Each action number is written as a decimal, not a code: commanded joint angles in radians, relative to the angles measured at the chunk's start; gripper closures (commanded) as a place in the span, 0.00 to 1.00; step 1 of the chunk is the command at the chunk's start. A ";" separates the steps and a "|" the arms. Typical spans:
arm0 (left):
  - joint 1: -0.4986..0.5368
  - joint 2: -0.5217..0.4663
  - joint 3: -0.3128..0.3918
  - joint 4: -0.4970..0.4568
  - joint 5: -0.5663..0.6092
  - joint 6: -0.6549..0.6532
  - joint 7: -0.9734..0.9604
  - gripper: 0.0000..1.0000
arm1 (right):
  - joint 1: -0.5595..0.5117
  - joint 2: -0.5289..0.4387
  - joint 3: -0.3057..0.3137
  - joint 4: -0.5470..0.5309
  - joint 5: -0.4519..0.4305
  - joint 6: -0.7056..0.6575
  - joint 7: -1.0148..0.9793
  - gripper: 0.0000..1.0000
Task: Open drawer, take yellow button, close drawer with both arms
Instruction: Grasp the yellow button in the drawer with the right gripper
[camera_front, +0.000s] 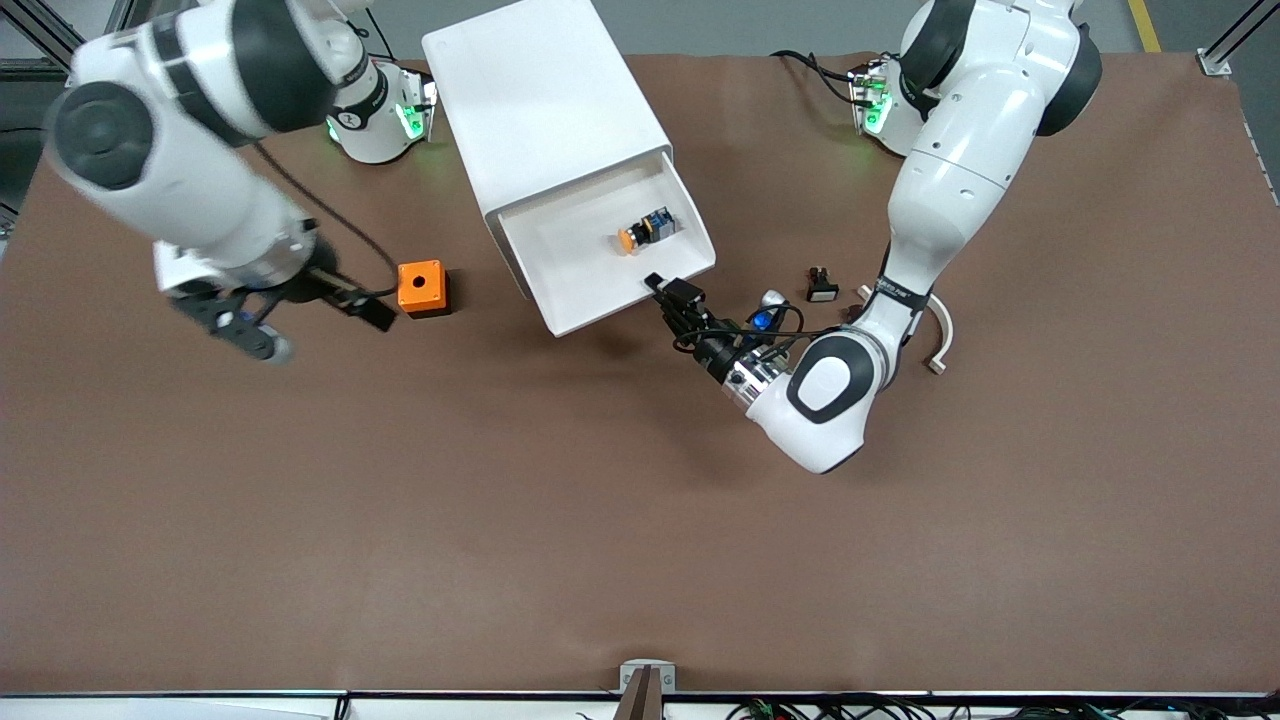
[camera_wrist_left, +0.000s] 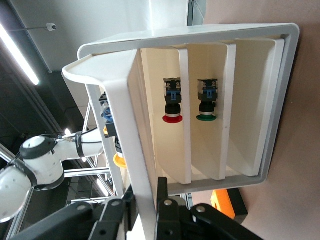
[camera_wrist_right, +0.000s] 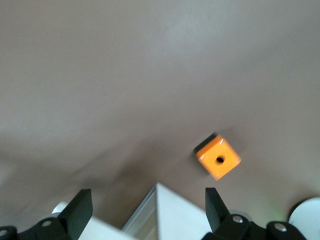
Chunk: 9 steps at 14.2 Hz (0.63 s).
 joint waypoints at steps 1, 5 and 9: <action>0.015 0.020 0.013 0.013 0.004 0.006 0.026 0.73 | 0.127 -0.009 -0.014 -0.017 0.005 0.043 0.226 0.00; 0.019 0.017 0.010 0.024 0.002 0.005 0.099 0.25 | 0.294 0.028 -0.016 -0.017 0.000 0.132 0.508 0.00; 0.062 0.006 0.002 0.062 0.002 0.005 0.398 0.09 | 0.423 0.112 -0.016 -0.011 -0.033 0.234 0.739 0.00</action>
